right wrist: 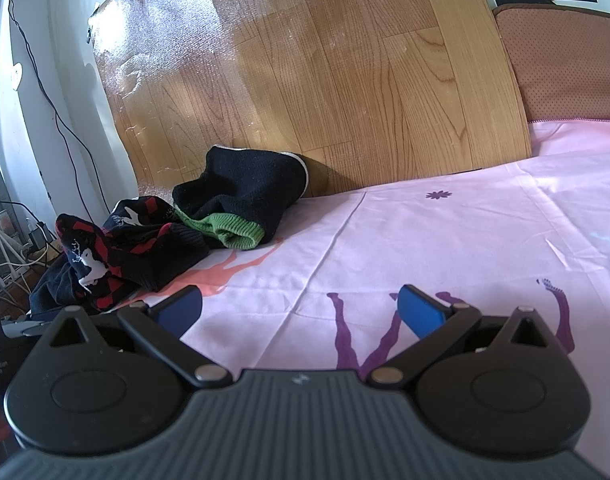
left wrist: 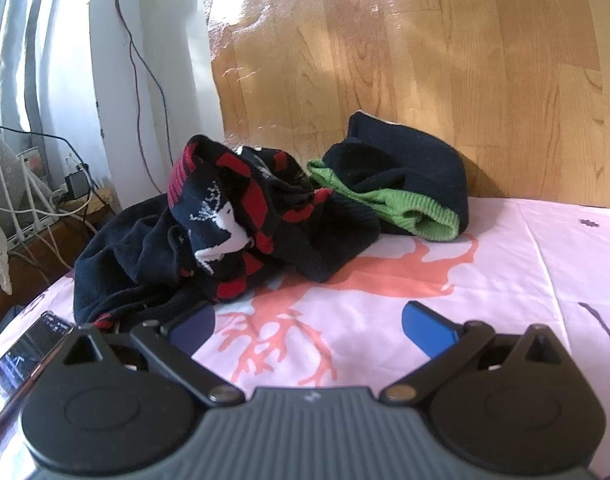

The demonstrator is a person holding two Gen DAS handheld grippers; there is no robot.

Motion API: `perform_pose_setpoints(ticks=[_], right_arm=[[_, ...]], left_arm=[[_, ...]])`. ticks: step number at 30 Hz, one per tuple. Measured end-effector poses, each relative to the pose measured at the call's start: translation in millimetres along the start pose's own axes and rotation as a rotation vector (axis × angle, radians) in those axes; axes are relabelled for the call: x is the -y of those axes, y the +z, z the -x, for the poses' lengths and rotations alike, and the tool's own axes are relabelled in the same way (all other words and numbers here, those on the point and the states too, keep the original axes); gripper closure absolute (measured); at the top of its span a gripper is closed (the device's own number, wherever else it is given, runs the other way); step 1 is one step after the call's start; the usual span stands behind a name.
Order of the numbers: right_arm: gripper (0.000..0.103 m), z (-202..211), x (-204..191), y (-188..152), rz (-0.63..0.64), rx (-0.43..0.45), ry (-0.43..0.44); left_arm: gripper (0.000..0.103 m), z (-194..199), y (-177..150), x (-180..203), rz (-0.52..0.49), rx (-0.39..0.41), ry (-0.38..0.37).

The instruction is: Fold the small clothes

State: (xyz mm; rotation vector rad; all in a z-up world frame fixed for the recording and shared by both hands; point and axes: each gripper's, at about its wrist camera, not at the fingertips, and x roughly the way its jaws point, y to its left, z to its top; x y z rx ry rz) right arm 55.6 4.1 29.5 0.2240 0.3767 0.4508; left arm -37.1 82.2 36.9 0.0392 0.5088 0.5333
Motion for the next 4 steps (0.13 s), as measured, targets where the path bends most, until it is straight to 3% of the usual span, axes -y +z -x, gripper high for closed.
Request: perform_pose_setpoints(ticks=[4], right_arm=[[0.0, -0.1, -0.2, -0.1, -0.001, 0.0, 0.0]], left_arm=[[0.0, 0.3, 0.5, -0.1, 0.003, 0.0, -0.013]])
